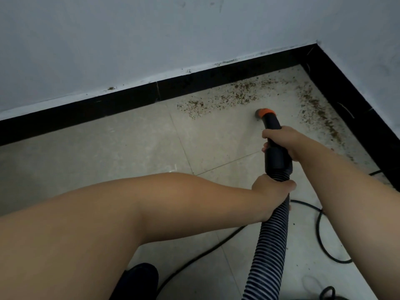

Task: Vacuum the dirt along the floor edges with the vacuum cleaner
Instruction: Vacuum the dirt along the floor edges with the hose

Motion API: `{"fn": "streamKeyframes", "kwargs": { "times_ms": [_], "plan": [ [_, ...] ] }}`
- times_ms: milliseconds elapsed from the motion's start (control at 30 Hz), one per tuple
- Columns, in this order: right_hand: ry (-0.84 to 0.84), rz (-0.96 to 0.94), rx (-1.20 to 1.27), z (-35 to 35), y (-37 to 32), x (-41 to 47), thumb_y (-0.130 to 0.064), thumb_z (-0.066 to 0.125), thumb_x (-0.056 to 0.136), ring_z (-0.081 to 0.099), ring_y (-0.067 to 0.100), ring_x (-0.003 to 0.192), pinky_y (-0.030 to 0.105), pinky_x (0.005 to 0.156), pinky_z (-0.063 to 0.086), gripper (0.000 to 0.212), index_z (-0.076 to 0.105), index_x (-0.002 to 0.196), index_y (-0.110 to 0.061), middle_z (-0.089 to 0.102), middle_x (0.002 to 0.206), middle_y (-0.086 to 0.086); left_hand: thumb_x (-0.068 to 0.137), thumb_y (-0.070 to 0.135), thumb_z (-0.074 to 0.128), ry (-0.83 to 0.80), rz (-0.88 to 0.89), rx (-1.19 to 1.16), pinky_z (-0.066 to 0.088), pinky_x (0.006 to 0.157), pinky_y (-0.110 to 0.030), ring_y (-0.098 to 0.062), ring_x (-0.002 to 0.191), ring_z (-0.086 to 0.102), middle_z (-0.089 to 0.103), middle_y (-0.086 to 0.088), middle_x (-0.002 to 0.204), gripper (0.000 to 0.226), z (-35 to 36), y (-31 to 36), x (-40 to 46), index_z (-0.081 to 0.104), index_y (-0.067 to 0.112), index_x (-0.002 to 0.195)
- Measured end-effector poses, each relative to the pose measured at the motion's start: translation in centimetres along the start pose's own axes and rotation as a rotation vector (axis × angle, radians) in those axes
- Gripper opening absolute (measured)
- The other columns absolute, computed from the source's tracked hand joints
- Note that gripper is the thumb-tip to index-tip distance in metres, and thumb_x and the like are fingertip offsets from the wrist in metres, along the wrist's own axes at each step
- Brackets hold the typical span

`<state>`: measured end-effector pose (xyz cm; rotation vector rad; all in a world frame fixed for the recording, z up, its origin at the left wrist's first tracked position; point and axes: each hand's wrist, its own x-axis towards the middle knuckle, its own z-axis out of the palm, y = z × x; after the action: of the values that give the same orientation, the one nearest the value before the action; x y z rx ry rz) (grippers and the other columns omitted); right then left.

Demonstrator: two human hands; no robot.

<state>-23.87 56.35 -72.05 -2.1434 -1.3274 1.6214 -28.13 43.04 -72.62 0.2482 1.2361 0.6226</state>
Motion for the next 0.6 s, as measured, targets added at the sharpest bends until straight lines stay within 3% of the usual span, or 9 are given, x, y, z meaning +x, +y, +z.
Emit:
{"fn": "streamKeyframes", "kwargs": {
  "times_ms": [167, 333, 467, 600],
  "plan": [
    [0.012, 0.032, 0.031, -0.5, 1.8, -2.1, -0.012, 0.058, 0.09, 0.062, 0.016, 0.044, 0.023, 0.04, 0.049, 0.03, 0.044, 0.115, -0.003, 0.061, 0.072, 0.013, 0.085, 0.013, 0.062, -0.037, -0.017, 0.038, 0.049, 0.054, -0.033, -0.024, 0.049, 0.052, 0.053, -0.011, 0.071, 0.017, 0.5, -1.3, -1.8, 0.051, 0.007, 0.096],
    [-0.04, 0.029, 0.044, 0.7, 2.2, -3.5, -0.013, 0.058, 0.089, 0.062, 0.018, 0.05, 0.029, 0.05, 0.052, 0.029, 0.046, 0.113, -0.003, 0.062, 0.066, 0.012, 0.087, 0.015, 0.063, -0.031, -0.029, 0.046, 0.048, 0.048, -0.03, -0.022, 0.05, 0.051, 0.052, -0.01, 0.072, 0.016, -0.2, -2.3, -3.3, 0.05, 0.007, 0.095],
    [-0.044, 0.032, 0.056, 1.5, 2.3, -3.9, -0.011, 0.059, 0.087, 0.063, 0.02, 0.053, 0.031, 0.055, 0.052, 0.032, 0.046, 0.115, -0.002, 0.062, 0.065, 0.012, 0.088, 0.016, 0.063, -0.024, -0.023, 0.052, 0.048, 0.052, -0.031, -0.022, 0.051, 0.051, 0.052, -0.011, 0.072, 0.019, -0.8, -2.8, -3.8, 0.051, 0.005, 0.098],
    [-0.011, 0.058, 0.083, 1.1, 1.6, -3.4, -0.011, 0.058, 0.089, 0.061, 0.017, 0.041, 0.025, 0.039, 0.049, 0.032, 0.042, 0.116, -0.002, 0.061, 0.067, 0.014, 0.087, 0.015, 0.063, -0.031, -0.007, 0.065, 0.049, 0.055, -0.032, -0.022, 0.052, 0.052, 0.053, -0.011, 0.074, 0.021, -1.4, -1.6, -3.5, 0.052, 0.005, 0.101]
  ]
}}
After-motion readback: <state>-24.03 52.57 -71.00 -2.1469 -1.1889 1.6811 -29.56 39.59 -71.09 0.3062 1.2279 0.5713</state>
